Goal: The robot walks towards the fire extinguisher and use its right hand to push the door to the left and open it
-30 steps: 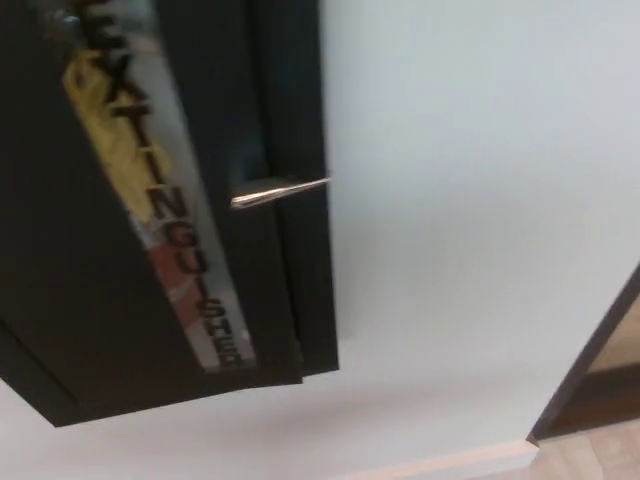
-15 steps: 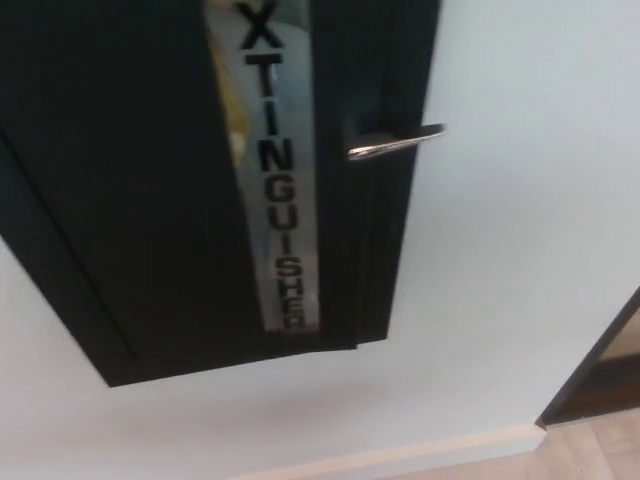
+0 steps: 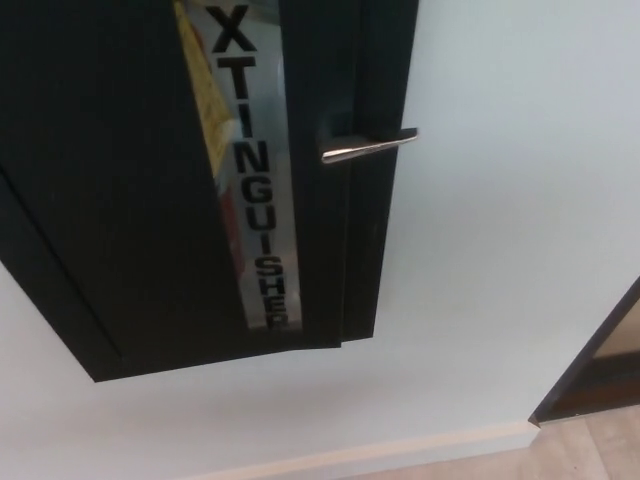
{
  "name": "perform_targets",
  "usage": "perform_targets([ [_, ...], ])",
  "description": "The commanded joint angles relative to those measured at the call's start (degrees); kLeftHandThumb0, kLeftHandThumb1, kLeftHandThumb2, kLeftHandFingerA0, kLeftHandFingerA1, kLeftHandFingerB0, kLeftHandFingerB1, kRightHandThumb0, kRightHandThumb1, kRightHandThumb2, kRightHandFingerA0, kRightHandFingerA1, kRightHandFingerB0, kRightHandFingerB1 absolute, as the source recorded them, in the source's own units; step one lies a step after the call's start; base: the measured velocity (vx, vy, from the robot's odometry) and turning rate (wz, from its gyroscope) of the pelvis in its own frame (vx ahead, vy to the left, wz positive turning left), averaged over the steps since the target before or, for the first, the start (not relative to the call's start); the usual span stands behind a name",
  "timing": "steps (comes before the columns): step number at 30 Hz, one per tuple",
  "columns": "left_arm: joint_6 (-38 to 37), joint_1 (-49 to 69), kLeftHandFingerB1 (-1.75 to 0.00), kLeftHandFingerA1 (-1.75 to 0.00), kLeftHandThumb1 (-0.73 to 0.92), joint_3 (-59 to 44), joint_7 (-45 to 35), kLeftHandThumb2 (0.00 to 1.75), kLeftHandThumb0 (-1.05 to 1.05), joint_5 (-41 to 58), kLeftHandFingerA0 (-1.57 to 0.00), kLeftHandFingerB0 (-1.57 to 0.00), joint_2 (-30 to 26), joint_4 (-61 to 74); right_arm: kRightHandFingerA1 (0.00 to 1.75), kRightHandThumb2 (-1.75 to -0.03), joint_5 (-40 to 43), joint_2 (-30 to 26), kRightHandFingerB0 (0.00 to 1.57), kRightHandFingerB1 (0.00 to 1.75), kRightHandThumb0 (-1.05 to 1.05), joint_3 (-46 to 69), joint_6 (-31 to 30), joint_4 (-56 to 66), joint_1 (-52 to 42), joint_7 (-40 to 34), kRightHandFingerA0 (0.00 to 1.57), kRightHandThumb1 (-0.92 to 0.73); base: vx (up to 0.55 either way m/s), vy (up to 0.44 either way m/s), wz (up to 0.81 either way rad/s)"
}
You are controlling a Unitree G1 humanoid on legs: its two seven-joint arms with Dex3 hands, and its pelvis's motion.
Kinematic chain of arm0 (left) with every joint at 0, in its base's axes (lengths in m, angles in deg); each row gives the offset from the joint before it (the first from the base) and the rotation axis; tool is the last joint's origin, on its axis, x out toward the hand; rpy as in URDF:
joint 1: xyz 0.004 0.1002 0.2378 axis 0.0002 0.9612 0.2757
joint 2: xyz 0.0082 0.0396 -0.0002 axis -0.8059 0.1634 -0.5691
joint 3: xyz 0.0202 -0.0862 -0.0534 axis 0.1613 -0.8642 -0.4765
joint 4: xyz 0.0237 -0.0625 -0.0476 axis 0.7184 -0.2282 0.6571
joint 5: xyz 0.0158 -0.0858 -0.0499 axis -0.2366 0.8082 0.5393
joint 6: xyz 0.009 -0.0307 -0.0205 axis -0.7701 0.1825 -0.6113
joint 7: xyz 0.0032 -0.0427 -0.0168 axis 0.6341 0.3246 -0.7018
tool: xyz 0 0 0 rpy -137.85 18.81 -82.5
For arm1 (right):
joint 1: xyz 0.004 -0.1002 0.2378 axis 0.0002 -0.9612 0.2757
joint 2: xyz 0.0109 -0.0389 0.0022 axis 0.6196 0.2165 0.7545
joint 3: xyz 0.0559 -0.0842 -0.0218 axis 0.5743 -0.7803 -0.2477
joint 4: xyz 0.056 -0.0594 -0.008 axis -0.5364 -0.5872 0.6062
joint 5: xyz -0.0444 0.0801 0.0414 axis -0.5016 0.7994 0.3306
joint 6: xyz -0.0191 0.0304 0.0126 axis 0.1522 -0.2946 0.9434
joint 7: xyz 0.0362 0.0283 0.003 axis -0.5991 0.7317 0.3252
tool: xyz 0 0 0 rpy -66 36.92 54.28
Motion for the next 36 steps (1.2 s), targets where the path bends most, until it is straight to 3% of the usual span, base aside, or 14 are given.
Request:
perform_targets([
  [1, 0.66, 0.08, -0.49, -0.62, 0.43, 0.88, 0.35, 0.81, -0.63, -0.33, -0.31, -0.27, -0.99, 0.10, 0.85, -0.90, -2.02, 0.64, 0.02, 0.68, -0.86, -1.46, 0.97, -3.70, 1.74, -1.79, 0.30, -0.49, 0.00, 0.000, 0.00],
  [2, 0.66, 0.06, -0.49, -0.62, 0.43, 0.92, 0.33, 0.81, -0.63, -0.29, -0.31, -0.27, -1.01, 0.10, 0.85, -0.90, -2.05, 0.65, 0.02, 0.68, -0.86, -1.52, 1.02, -3.89, 1.82, -1.88, 0.30, -0.49, 0.00, 0.000, 0.00],
  [3, 0.64, 0.09, -0.38, -0.56, 0.55, 1.08, 0.04, 0.56, -0.59, -0.30, -0.32, -0.33, -1.19, 0.13, 1.10, -0.57, -2.08, 0.88, 0.00, 0.84, -0.83, -1.67, 1.01, -4.70, 1.95, -2.14, 0.19, -0.63, 0.00, 0.000, 0.00],
  [6, 0.31, 0.28, -0.49, -0.62, 0.43, 1.26, -0.12, 0.81, -0.62, -0.26, -0.31, -0.28, -1.33, 0.27, 0.85, -0.87, -2.40, 1.28, 0.05, 0.71, -0.83, -2.22, 2.17, -7.47, 2.52, -2.61, 0.30, -0.49, 0.00, 0.000, 0.00],
  [7, 0.10, 0.30, -0.49, -0.62, 0.43, 1.33, -0.17, 0.80, -0.63, -0.28, -0.31, -0.29, -1.33, 0.25, 0.97, -0.56, -2.36, 1.55, 0.00, 0.77, -0.81, -2.33, 1.93, -8.68, 2.83, -2.54, 0.20, -0.61, 0.00, 0.000, 0.00],
  [11, 0.82, -0.05, -0.38, -0.59, 0.55, 1.68, 0.48, 0.57, -0.59, -0.34, -0.36, -0.36, -1.21, 0.22, 0.79, -0.86, -2.32, 2.40, 0.02, 0.63, -0.78, -2.63, 0.71, -12.05, 3.28, -2.73, 0.27, -0.47, 0.00, 0.000, 0.00],
  [16, 1.01, -0.06, -0.47, -0.59, 0.44, 1.57, 0.61, 0.79, -0.60, -0.12, -0.31, -0.28, -1.30, -0.16, 0.78, -0.86, -2.47, 2.09, 0.02, 0.62, -0.78, -2.85, 1.26, -12.73, 3.36, -2.92, 0.27, -0.48, 0.00, 0.000, 0.00],
  [18, 0.72, 0.16, -0.48, -0.60, 0.44, 1.61, 0.54, 0.80, -0.62, -0.16, -0.32, -0.28, -1.38, -0.16, 0.98, -0.57, -2.60, 2.11, 0.03, 0.75, -0.81, -2.83, 2.75, -13.70, 4.14, -3.70, 0.22, -0.60, 0.00, 0.000, 0.00],
  [19, 0.38, 0.35, -0.48, -0.60, 0.44, 1.79, 0.36, 0.80, -0.62, -0.33, -0.32, -0.27, -1.54, -0.07, 0.83, -0.86, -2.35, 2.11, 0.12, 0.66, -0.78, -2.38, 4.20, -12.43, 4.24, -4.73, 0.33, -0.47, 0.00, 0.000, 0.00],
  [20, 0.32, 0.38, -0.48, -0.60, 0.44, 1.84, 0.31, 0.80, -0.62, -0.37, -0.32, -0.27, -1.58, -0.04, 0.83, -0.86, -2.26, 2.11, 0.12, 0.66, -0.78, -2.27, 4.46, -12.00, 4.20, -4.94, 0.33, -0.47, 0.00, 0.000, 0.00],
  [21, 0.54, 0.31, -0.47, -0.58, 0.45, 1.71, 0.39, 0.80, -0.61, -0.24, -0.32, -0.27, -1.58, -0.15, 0.96, -0.58, -1.46, 1.90, 0.13, 0.72, -0.71, -1.58, 5.61, -9.52, 3.85, -4.74, 0.32, -0.61, 0.00, 0.000, 0.00],
  [28, 0.31, 0.41, -0.49, -0.61, 0.43, 1.84, 0.33, 0.80, -0.62, -0.22, -0.32, -0.28, -1.52, 0.22, 1.00, -0.59, -1.18, 0.12, 0.12, 0.79, -0.77, -0.65, 5.24, 3.36, 2.92, -2.59, 0.45, -0.63, 0.00, 0.000, 0.00],
  [29, 0.42, 0.28, -0.48, -0.59, 0.43, 1.62, 0.20, 0.79, -0.61, 0.03, -0.32, -0.29, -1.41, 0.13, 0.86, -0.91, -0.74, -0.91, 0.11, 0.66, -0.84, -0.43, 3.83, 9.58, 2.46, -0.35, 0.43, -0.52, 0.00, 0.000, 0.00],
  [36, 1.25, -0.44, -0.37, -0.54, 0.55, 1.26, -0.62, 0.56, -0.54, 0.39, -0.35, -0.37, -1.30, -0.19, 0.88, -0.90, 1.45, -5.12, 0.20, 0.67, -0.89, 0.21, -6.15, 35.15, 3.37, 9.77, 0.59, -0.53, 0.00, 0.000, 0.00],
])
